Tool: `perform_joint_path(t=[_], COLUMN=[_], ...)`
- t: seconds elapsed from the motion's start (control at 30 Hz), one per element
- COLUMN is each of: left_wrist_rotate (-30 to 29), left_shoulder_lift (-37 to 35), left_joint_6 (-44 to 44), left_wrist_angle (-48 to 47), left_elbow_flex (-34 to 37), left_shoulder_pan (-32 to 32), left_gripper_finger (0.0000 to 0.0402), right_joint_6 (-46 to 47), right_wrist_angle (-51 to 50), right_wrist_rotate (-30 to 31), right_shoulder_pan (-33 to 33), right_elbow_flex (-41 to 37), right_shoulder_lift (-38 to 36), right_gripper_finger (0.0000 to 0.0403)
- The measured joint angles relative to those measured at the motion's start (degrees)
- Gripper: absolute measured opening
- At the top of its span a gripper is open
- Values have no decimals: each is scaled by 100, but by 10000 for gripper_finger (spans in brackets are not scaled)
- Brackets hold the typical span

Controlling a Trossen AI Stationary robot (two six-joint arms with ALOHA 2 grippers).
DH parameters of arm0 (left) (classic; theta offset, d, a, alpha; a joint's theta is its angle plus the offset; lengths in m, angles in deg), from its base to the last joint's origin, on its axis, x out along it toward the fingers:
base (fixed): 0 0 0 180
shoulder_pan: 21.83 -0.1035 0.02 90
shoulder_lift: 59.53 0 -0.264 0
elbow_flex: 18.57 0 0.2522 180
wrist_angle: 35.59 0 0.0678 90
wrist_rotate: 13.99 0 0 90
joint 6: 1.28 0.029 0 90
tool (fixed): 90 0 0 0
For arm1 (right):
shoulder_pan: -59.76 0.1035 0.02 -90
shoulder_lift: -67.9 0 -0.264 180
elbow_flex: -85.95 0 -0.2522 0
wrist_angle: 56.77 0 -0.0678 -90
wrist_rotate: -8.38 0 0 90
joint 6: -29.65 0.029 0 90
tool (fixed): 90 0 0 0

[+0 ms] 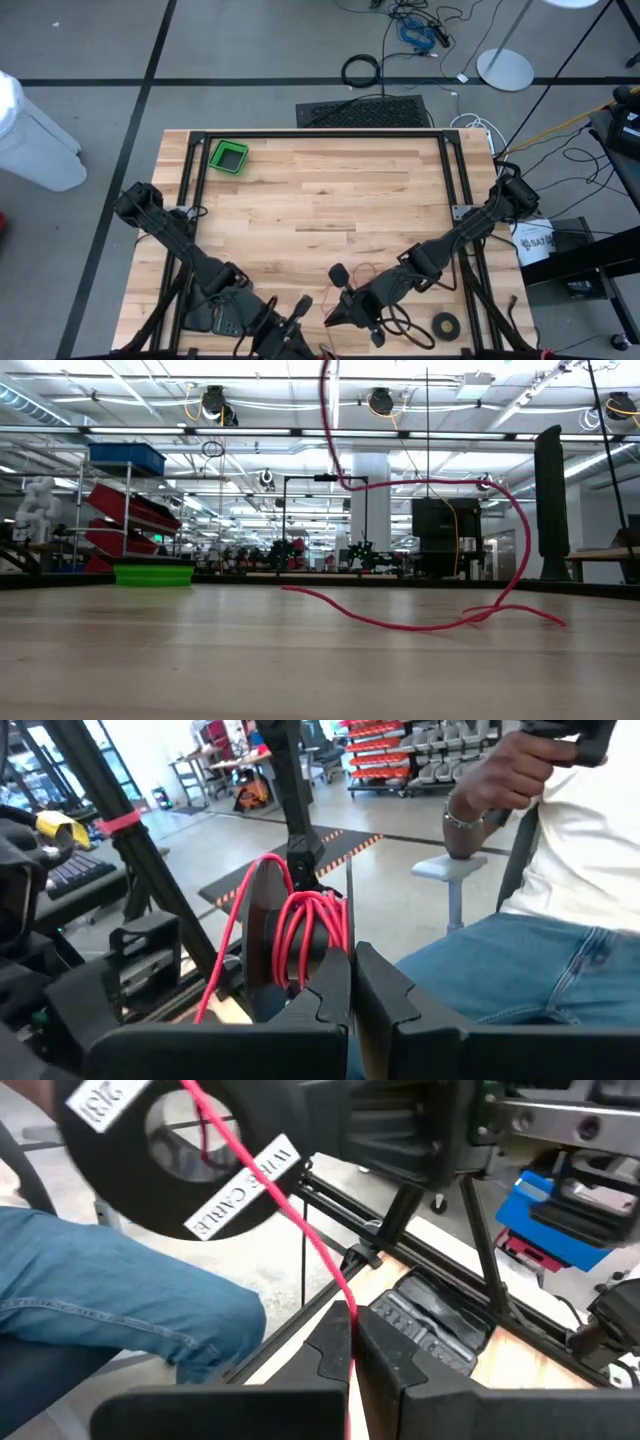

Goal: Coil cords
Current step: Coil the red wire into the spool

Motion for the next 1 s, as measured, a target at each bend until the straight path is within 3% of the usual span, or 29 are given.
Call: perform_joint_path(t=[0.63, 1.0], left_wrist_rotate=[76, 337], left_shoulder_lift=[33, 39], left_joint_6=[-371, -1065], left_wrist_angle=[110, -540], left_elbow_flex=[6, 4], left_shoulder_pan=[-29, -98], left_gripper_finger=[4, 4], right_joint_6=[-385, -797], right_wrist_angle=[666, 181], right_wrist_rotate=[26, 63], right_shoulder_pan=[-111, -28], right_elbow_flex=[0, -2], right_shoulder_lift=[47, 27], right_gripper_finger=[0, 0])
